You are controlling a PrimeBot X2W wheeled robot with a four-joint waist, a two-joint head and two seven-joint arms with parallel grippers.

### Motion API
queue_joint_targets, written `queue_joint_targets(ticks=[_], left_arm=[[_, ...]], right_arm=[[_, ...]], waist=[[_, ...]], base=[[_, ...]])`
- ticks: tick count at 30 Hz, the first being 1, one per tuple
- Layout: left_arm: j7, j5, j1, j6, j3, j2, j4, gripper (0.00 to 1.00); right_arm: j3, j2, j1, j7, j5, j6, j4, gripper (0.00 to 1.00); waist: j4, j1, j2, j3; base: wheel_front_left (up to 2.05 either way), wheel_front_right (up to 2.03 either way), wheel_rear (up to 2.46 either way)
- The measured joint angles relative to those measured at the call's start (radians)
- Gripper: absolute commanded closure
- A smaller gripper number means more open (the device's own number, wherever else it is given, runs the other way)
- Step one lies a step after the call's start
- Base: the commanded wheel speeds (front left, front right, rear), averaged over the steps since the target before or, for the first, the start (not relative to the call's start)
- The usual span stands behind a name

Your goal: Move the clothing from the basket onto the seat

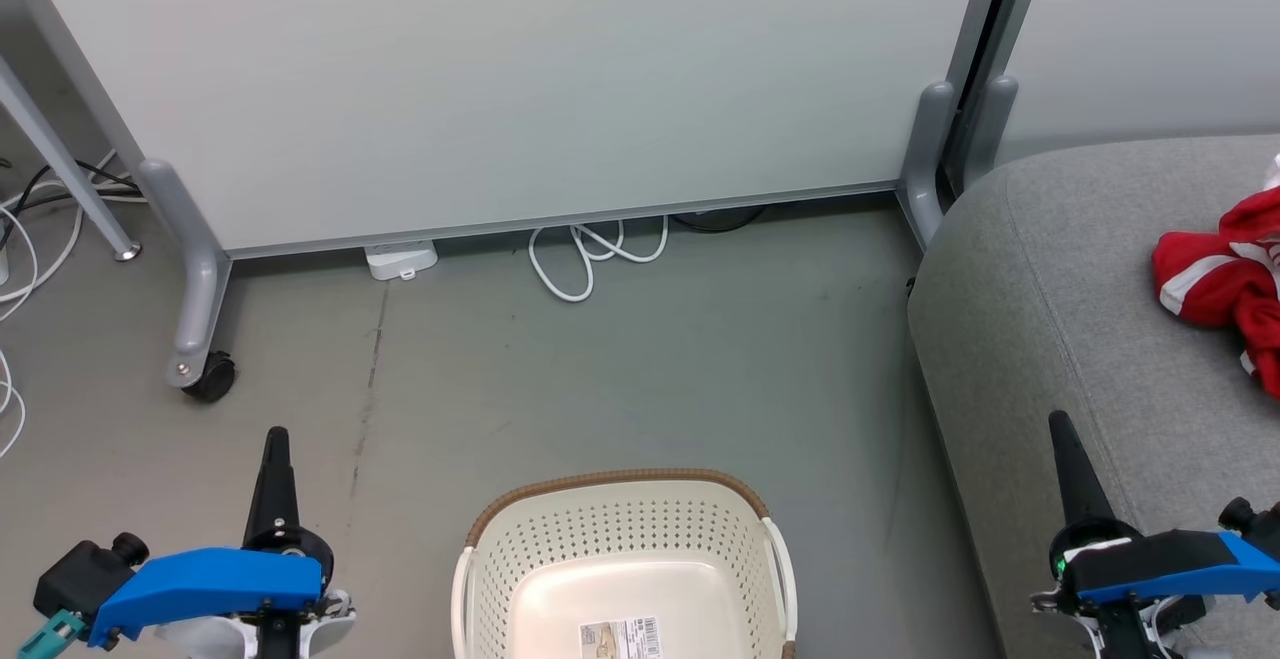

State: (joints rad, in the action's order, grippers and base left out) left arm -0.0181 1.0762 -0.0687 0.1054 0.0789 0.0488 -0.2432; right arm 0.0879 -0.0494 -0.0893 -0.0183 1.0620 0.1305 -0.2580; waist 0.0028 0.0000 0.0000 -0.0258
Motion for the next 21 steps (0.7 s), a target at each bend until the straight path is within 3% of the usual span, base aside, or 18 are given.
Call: queue_joint_targets(ticks=[21], left_arm=[[0.053,0.209,-0.016,-0.001,0.012,0.000,0.009,1.00]], right_arm=[[0.011,0.000,-0.010,0.052,0.216,0.000,0.000,1.00]], waist=[[-0.001,0.0000,0.0000,0.009]], base=[[0.00,0.00,0.00]])
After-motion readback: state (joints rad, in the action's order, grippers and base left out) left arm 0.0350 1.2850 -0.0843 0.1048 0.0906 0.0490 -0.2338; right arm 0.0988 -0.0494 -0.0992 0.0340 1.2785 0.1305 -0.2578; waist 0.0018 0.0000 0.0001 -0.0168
